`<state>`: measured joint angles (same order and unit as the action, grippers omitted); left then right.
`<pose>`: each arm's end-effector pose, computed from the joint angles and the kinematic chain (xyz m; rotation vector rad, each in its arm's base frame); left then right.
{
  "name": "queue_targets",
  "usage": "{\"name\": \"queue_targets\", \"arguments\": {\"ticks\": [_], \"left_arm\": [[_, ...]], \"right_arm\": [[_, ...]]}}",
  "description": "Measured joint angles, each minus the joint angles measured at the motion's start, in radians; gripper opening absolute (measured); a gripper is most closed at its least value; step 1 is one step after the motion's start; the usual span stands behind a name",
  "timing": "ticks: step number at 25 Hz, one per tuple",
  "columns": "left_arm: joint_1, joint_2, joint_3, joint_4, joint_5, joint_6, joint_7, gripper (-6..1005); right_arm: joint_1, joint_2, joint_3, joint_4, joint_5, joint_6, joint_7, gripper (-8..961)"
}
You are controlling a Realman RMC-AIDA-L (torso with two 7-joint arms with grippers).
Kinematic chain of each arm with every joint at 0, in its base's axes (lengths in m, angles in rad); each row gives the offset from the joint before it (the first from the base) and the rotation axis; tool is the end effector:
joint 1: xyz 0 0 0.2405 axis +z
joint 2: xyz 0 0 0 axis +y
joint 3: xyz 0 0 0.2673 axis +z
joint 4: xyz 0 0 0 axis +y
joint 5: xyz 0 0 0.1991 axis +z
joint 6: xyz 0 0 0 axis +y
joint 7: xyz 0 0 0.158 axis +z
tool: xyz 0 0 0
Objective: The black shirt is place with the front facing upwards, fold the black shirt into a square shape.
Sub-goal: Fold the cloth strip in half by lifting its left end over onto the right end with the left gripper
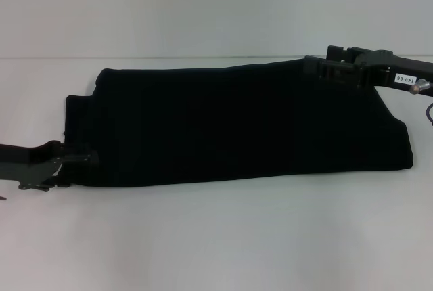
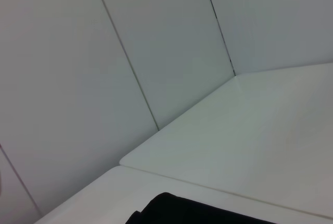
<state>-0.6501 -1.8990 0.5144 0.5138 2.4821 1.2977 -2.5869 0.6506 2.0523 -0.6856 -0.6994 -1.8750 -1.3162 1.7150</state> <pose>-0.3426 0.3712 0.0356 -1.8184 -2.0774 -0.3316 0.2241 0.4070 0.0180 -2.4242 0.8873 0.8130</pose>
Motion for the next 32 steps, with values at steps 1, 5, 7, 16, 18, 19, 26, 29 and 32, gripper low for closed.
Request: {"name": "queue_targets", "arguments": {"ticks": [1, 5, 7, 16, 18, 19, 26, 29, 32], "left_arm": [[-0.002, 0.000, 0.000, 0.000, 0.000, 0.002, 0.001, 854], [-0.008, 0.000, -0.001, 0.000, -0.003, 0.004, 0.003, 851], [-0.009, 0.000, -0.001, 0.000, -0.003, 0.005, 0.004, 849], [-0.004, -0.005, -0.003, 0.001, -0.002, -0.020, 0.021, 841], [-0.002, -0.005, -0.004, 0.001, -0.003, -0.023, 0.026, 840], [0.002, -0.006, -0.006, 0.003, -0.003, -0.027, 0.032, 839], [0.004, -0.009, 0.000, 0.003, 0.002, -0.054, 0.034, 594], [0.004, -0.010, 0.000, 0.005, 0.001, -0.059, 0.035, 452], [0.009, -0.011, -0.005, 0.006, -0.002, -0.063, 0.036, 306]], "right_arm": [[-0.001, 0.000, 0.000, 0.000, 0.001, 0.000, 0.000, 861], [-0.004, 0.000, 0.000, 0.000, 0.002, 0.000, 0.000, 861], [-0.005, 0.000, 0.000, 0.000, 0.002, 0.000, 0.000, 861], [-0.005, 0.000, 0.000, 0.000, 0.002, 0.000, 0.000, 860], [-0.005, 0.000, 0.002, 0.000, 0.002, 0.000, 0.000, 860], [-0.005, 0.001, 0.002, 0.000, 0.002, 0.000, 0.000, 860], [-0.005, 0.002, 0.003, 0.000, 0.002, 0.000, 0.000, 860], [-0.005, 0.002, 0.003, 0.000, 0.002, 0.000, 0.000, 860], [-0.005, 0.002, 0.003, 0.000, 0.002, 0.000, 0.000, 861]]}}
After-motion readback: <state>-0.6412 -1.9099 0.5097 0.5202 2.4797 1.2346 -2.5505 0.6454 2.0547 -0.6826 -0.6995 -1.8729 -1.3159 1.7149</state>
